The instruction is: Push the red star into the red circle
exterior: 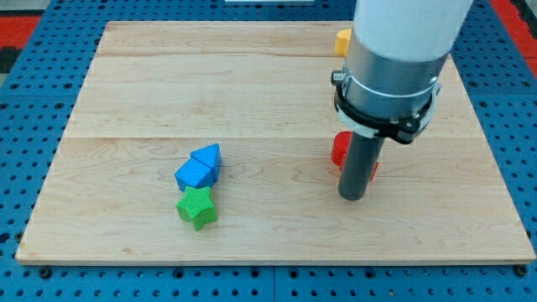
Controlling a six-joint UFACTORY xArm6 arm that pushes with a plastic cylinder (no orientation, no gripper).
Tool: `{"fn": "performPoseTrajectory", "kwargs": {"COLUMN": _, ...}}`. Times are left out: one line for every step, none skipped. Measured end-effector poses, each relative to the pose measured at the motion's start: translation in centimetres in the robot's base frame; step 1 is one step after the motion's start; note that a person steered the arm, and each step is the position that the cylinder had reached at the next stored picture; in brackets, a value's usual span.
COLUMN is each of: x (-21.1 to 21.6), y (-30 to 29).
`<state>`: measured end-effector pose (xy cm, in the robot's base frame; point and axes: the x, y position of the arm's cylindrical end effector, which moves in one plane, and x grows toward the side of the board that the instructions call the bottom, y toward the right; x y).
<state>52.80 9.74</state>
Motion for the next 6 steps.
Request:
{"fn": "performPoseTrajectory", "kwargs": {"x": -0.9, "y": 0.0}}
{"fn": "performPoseTrajectory", "kwargs": {"x": -0.9, "y": 0.0}}
{"fn": "performPoseTrajectory", "kwargs": {"x": -0.9, "y": 0.0}}
{"fn": "performPoseTrajectory", "kwargs": {"x": -1.1, "y": 0.0}}
{"fn": "performPoseTrajectory", "kwargs": {"x": -2.6, "y": 0.0}}
{"fn": "performPoseTrajectory", "kwargs": {"x": -4.7, "y": 0.0}}
